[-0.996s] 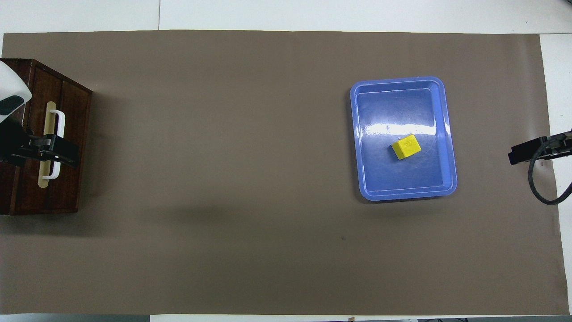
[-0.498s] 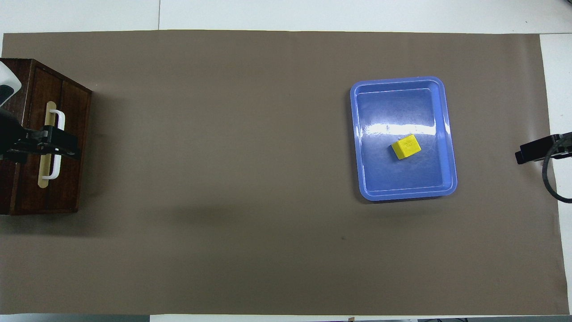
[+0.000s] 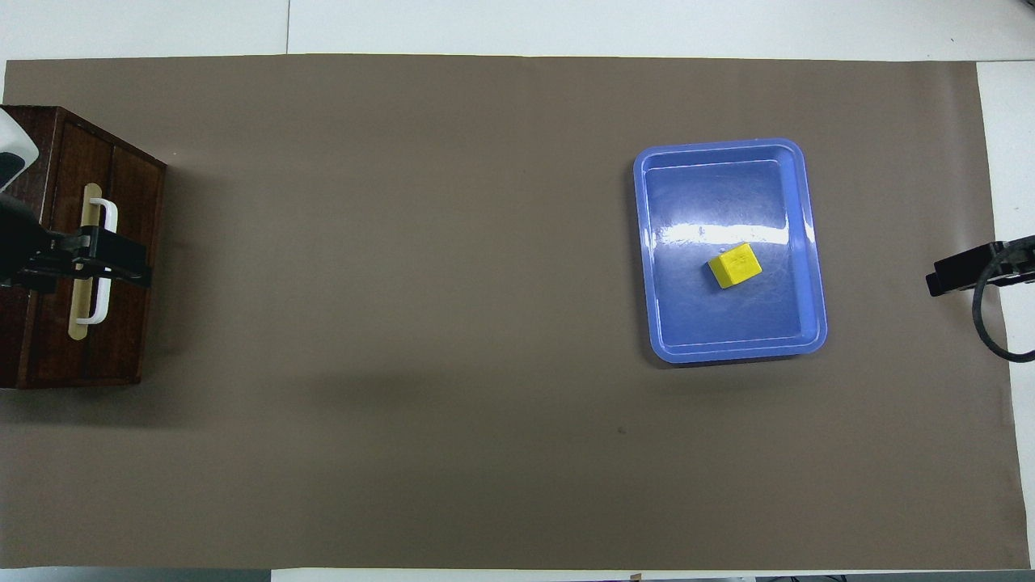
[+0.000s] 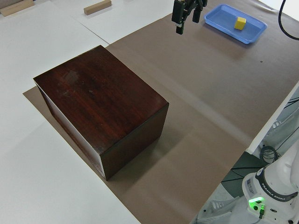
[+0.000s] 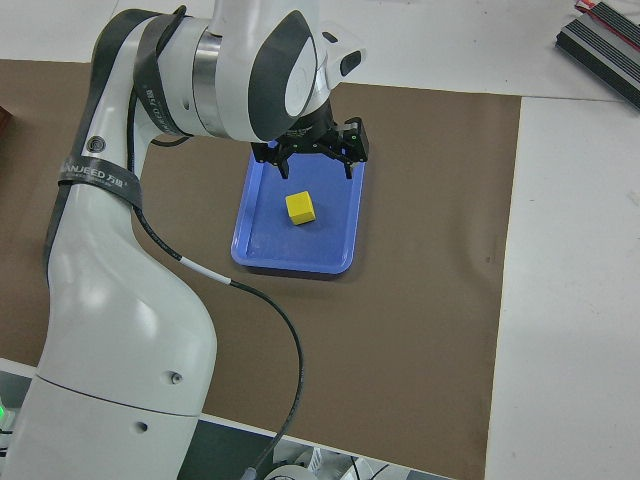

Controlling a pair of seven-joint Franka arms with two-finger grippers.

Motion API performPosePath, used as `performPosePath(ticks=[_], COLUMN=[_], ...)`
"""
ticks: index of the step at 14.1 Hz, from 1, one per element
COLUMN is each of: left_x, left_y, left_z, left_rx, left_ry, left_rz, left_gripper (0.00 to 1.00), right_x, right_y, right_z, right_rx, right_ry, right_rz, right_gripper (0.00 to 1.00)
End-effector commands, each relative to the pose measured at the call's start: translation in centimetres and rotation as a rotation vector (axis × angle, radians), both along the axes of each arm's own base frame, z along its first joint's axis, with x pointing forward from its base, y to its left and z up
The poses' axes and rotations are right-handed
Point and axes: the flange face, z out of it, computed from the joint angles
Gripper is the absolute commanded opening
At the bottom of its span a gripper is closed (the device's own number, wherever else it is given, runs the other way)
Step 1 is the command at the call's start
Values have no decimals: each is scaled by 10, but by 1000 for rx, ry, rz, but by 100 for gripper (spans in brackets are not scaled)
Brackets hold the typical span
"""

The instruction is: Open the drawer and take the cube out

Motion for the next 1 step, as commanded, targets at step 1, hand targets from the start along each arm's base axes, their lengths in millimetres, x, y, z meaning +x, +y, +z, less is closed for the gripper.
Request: performPosePath(ticks=[1], left_x=[-4], left_y=[-3], left_z=[5], left_rx=[-16], left_ry=[-18], left_rz=[11], left_gripper=[100], right_x=[1], right_y=[-3], right_z=[3], right_rx=[5], right_ry=[-2], right_rz=[7], right_gripper=[100])
